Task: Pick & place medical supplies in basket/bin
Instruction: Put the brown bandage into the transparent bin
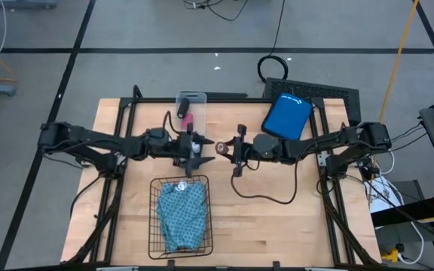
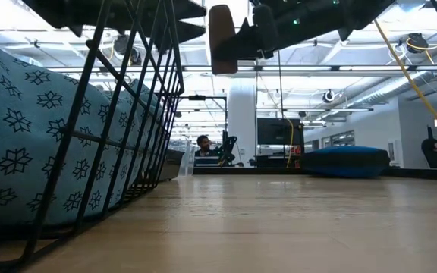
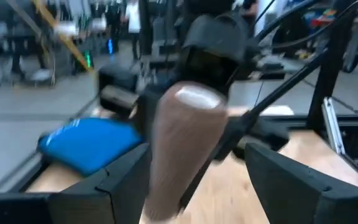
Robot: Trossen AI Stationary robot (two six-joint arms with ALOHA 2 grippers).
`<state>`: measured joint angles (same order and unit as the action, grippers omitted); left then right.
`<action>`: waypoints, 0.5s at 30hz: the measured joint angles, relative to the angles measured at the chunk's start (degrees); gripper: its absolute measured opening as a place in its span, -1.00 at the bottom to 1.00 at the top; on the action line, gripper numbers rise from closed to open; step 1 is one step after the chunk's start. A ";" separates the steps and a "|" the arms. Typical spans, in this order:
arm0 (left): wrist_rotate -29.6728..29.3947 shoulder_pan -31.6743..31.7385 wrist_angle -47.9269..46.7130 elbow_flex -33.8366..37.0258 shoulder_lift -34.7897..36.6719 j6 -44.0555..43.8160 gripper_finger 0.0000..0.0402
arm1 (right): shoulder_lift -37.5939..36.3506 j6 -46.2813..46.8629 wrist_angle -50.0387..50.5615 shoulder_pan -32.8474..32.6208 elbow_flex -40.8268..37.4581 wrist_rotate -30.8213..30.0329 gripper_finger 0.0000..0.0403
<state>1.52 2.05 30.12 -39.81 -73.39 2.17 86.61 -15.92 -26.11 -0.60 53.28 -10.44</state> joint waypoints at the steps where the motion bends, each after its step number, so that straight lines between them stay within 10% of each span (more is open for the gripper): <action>1: 0.00 -0.42 2.25 -0.02 -1.27 0.71 0.34 | 0.00 0.00 0.00 0.00 0.00 0.00 -0.47; 15: -0.04 0.11 15.32 -0.02 -9.45 1.71 0.34 | 0.42 0.15 -0.53 0.00 -0.04 3.64 -0.47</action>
<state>1.48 2.16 45.44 -39.83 -82.84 3.88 87.02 -15.77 -26.63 -0.60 53.23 -6.80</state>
